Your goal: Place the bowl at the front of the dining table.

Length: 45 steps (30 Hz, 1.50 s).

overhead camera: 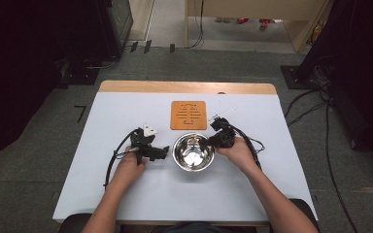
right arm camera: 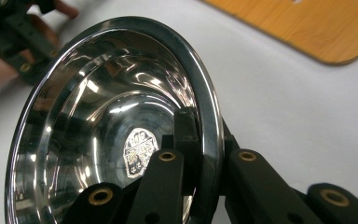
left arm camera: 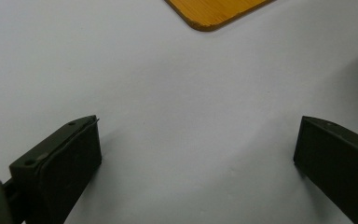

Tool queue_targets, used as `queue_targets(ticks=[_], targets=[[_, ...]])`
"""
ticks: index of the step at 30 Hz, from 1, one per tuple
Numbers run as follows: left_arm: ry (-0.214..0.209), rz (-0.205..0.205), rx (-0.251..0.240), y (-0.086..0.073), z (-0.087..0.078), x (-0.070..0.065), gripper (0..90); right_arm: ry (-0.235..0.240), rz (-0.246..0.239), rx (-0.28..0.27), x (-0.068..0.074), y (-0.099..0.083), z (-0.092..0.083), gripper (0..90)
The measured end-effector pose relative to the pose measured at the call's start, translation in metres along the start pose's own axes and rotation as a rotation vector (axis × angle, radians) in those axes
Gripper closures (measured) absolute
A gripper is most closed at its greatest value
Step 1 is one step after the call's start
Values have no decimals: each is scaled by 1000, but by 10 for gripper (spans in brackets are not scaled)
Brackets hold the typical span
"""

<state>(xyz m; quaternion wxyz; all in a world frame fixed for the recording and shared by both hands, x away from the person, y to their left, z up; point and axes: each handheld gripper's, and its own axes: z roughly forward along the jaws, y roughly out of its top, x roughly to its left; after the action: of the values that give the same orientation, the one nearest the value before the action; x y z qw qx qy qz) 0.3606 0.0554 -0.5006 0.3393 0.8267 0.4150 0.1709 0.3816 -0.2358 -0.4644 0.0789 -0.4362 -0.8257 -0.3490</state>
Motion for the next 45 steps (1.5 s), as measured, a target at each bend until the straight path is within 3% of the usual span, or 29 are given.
queue_targets(ticks=[6,34,45], targets=[[0,-1,-1,0,0,0,5,-24,24,-38,-3,5,-2,873],[4,-3,-2,0,0,-1,5,-40,27,-50,5,18,9,872],[4,0,1,0,0,-1,5,-38,42,-52,-6,30,1,873]])
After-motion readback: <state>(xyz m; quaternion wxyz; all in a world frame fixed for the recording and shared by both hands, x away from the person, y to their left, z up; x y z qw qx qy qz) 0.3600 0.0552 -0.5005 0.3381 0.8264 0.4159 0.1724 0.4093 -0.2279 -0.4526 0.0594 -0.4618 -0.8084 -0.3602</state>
